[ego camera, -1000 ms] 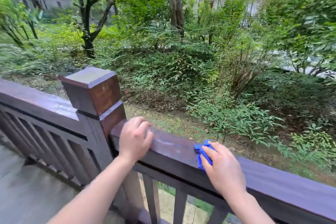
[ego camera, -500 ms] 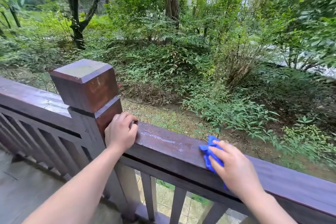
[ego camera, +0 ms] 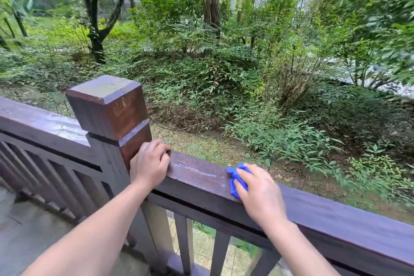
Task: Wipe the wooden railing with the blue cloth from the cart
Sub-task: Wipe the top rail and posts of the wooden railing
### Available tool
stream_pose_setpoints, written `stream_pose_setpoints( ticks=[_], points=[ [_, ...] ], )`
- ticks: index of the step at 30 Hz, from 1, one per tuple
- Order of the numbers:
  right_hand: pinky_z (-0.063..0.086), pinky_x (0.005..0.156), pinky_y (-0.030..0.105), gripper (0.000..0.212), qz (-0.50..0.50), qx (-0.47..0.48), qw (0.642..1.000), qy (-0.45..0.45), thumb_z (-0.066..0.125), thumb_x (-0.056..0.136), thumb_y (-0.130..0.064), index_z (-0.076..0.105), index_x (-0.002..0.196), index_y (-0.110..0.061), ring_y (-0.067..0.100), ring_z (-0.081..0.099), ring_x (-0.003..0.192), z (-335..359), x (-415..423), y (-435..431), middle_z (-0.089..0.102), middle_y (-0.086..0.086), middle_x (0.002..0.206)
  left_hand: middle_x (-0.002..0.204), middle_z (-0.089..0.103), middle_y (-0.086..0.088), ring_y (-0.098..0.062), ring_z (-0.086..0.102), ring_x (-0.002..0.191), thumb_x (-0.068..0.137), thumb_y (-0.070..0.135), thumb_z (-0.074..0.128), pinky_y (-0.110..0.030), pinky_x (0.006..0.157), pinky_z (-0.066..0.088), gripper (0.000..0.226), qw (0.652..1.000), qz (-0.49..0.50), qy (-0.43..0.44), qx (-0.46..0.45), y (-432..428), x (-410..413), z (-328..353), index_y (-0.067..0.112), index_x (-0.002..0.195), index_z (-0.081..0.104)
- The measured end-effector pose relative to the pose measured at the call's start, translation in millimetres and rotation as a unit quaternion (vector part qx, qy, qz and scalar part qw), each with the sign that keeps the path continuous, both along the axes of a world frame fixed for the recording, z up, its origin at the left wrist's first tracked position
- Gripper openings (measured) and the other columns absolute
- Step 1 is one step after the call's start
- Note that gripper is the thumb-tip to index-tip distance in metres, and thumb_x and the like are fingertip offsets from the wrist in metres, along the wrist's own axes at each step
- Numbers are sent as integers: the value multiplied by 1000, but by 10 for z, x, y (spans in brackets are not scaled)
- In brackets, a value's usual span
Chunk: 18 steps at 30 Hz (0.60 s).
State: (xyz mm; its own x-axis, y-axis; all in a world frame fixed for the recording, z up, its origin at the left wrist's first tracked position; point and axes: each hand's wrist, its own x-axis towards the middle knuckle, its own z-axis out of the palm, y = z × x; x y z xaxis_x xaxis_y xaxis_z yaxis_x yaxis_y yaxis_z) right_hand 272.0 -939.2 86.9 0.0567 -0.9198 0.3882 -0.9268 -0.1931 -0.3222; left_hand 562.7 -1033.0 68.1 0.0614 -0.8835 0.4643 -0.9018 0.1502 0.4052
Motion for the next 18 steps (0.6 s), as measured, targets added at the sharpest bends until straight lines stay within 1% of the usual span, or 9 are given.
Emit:
stream_pose_setpoints(
  ticks=[2, 4, 5, 7, 9, 10, 13, 14, 18],
  points=[
    [39, 105, 34, 26, 82, -21, 996, 22, 64, 82, -35, 69, 105, -24, 20, 57, 114, -98, 119, 131, 64, 0, 123, 111, 64, 17, -14, 55, 105, 88, 32, 41, -28, 74, 40, 30, 1000, -1, 6, -10, -6, -7, -20, 31, 98, 69],
    [38, 103, 34, 27, 110, -40, 992, 45, 64, 80, -36, 70, 104, -25, 17, 59, 113, -147, 23, 209, 66, -2, 120, 110, 65, 17, -14, 56, 104, 87, 32, 42, -27, 73, 38, 29, 1000, -3, 9, -18, -6, -9, -43, 31, 97, 70],
    [40, 101, 34, 25, 91, -37, 994, 46, 67, 79, -33, 70, 102, -24, 19, 61, 110, -125, -54, 182, 66, -1, 119, 110, 65, 17, -14, 56, 104, 87, 32, 42, -27, 72, 38, 29, 1000, -2, 10, -20, -6, -9, -48, 31, 97, 69],
    [48, 92, 35, 19, 16, -15, 1000, 7, 72, 78, -25, 73, 96, -19, 25, 63, 102, -47, -133, 50, 69, 4, 112, 108, 64, 17, -13, 55, 103, 87, 31, 43, -27, 71, 37, 27, 1000, 2, 13, -24, -17, -8, -40, 32, 96, 69],
    [49, 85, 34, 14, -26, -19, 999, -14, 71, 78, -22, 72, 90, -17, 30, 62, 96, 3, -5, -27, 69, 5, 105, 108, 64, 17, -12, 55, 102, 87, 31, 43, -26, 70, 35, 26, 1000, 3, 14, -26, -23, -5, -38, 32, 96, 68],
    [49, 86, 34, 14, -8, -29, 1000, -1, 70, 78, -24, 72, 90, -17, 29, 61, 97, -9, 103, -19, 69, 5, 105, 108, 64, 17, -12, 55, 103, 87, 31, 43, -27, 70, 36, 27, 1000, 3, 12, -28, -25, -3, -49, 32, 96, 68],
    [43, 101, 35, 24, 107, -39, 993, 36, 66, 79, -33, 70, 101, -24, 20, 60, 111, -144, 247, 126, 67, -1, 117, 110, 63, 18, -12, 55, 104, 86, 33, 41, -27, 71, 40, 29, 1000, 2, 9, -29, -51, 25, -88, 33, 97, 68],
    [43, 101, 34, 25, 115, -39, 992, 46, 66, 79, -34, 70, 102, -25, 18, 60, 112, -144, 176, 125, 66, -2, 119, 110, 64, 18, -12, 55, 104, 87, 34, 40, -28, 72, 42, 30, 1000, 0, 7, -26, -58, 34, -101, 33, 97, 68],
    [47, 87, 29, 17, -8, 6, 1000, 4, 63, 84, -30, 72, 96, -22, 26, 59, 101, 22, 2, -123, 67, 0, 111, 110, 64, 17, -14, 55, 105, 86, 35, 38, -32, 77, 48, 33, 1000, -2, 3, -19, -79, 40, -105, 32, 97, 69]
  ],
)
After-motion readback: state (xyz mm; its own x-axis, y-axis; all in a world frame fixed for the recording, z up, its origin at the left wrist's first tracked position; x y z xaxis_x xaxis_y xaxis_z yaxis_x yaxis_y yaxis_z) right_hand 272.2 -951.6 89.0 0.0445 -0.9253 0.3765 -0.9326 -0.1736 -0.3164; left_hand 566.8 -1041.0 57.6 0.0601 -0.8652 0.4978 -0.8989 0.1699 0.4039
